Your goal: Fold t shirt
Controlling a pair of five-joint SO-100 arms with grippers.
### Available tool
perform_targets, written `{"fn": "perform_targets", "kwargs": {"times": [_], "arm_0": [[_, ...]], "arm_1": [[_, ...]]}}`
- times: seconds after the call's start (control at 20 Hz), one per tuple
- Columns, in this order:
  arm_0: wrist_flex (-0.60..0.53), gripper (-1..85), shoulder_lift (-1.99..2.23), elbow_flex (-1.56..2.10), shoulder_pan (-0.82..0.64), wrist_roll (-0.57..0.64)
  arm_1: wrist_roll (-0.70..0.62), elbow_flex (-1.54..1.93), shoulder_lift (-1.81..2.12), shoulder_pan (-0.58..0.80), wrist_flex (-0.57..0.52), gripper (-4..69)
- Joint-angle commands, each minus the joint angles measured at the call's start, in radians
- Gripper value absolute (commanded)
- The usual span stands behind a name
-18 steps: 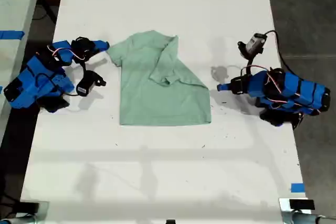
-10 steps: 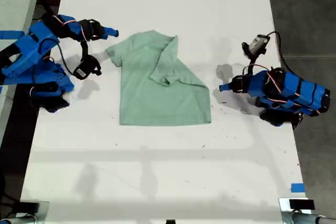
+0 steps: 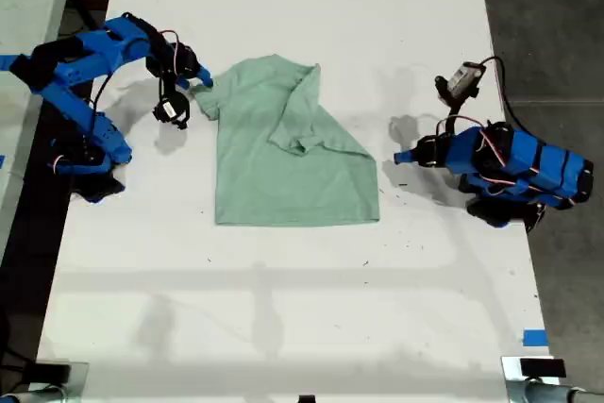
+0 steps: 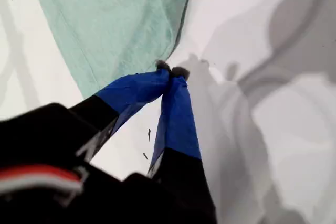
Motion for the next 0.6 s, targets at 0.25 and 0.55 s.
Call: {"fn": "perform_targets", "kwargs": {"times": [0.25,0.55], "arm_0": [[0.017,-0.3,-0.129,-0.135,0.1,-0.043],[0.229,-0.3,-0.023,-0.479,0.333,-0.135]], "arm_1": [[0.006,0.057,0.012,0.011,0.002,0.3],[0.006,0.057,0.012,0.011,0.002,0.3]]}}
